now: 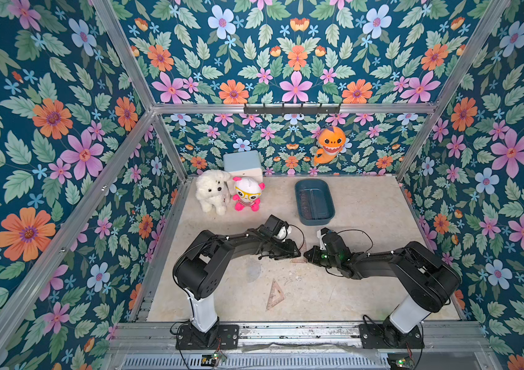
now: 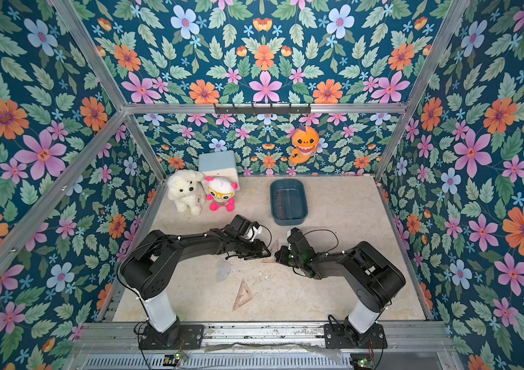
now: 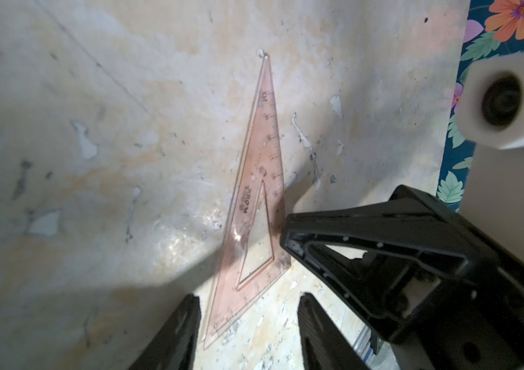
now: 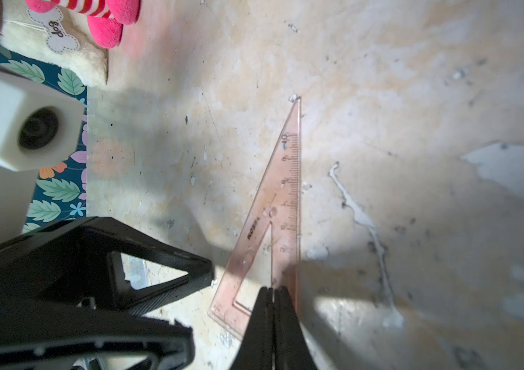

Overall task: Put the scattered rulers into the storage box
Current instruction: Pick up the ruler from the center of the board.

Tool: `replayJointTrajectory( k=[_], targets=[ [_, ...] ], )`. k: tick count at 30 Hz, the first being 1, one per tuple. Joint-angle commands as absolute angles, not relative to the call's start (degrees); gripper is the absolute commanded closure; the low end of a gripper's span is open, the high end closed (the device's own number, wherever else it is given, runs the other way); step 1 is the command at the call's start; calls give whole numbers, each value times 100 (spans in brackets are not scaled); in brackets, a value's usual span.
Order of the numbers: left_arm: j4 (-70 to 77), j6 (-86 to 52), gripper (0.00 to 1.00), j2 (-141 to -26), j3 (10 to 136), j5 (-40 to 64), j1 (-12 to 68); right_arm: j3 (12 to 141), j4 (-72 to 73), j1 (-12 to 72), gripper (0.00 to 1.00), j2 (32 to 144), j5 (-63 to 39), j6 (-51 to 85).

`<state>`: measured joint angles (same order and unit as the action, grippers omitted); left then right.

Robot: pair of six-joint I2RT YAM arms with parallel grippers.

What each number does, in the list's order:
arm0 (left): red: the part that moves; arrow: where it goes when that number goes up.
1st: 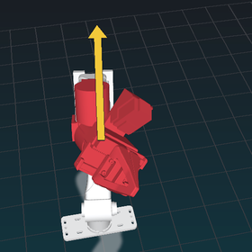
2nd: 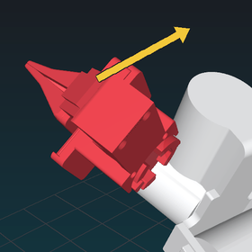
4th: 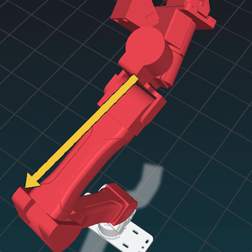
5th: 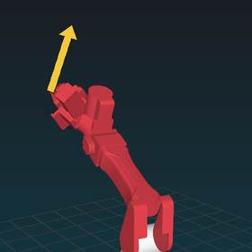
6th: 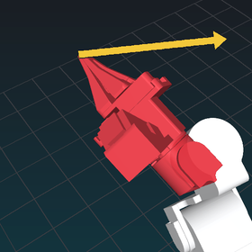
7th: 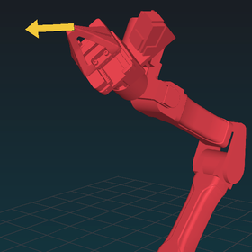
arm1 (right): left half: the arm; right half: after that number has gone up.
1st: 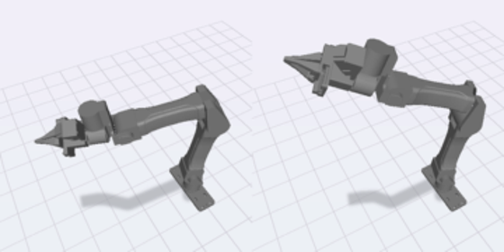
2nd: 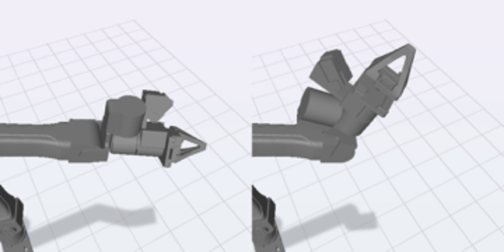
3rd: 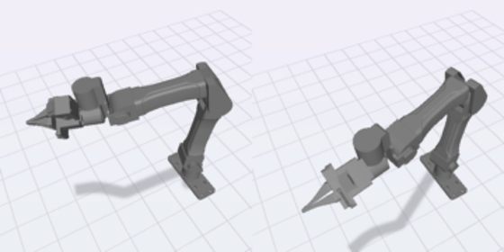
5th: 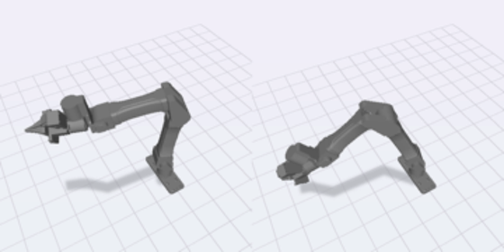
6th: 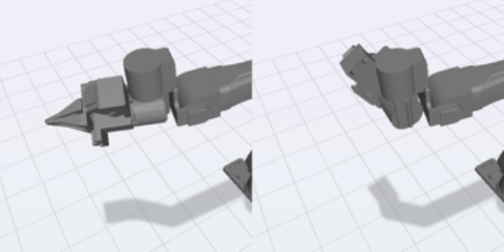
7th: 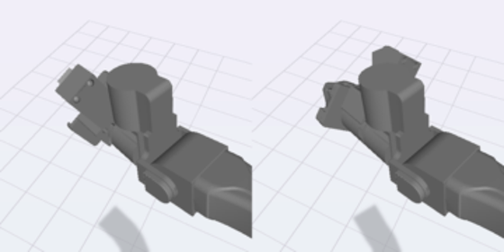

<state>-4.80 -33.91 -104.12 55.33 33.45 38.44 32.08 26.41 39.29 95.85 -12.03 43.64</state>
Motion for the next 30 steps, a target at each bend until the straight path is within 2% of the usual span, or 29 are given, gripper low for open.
replayJointTrajectory(
  k=[1,30],
  targets=[
    [-721,-3311,45,-10450,5516,3169,3838,3155,2045,3935,92,9606,-1134,4368],
    [-791,-3392,44,-10389,5512,3202,3867,2826,2267,3867,94,9657,-1160,4408]
  ],
)
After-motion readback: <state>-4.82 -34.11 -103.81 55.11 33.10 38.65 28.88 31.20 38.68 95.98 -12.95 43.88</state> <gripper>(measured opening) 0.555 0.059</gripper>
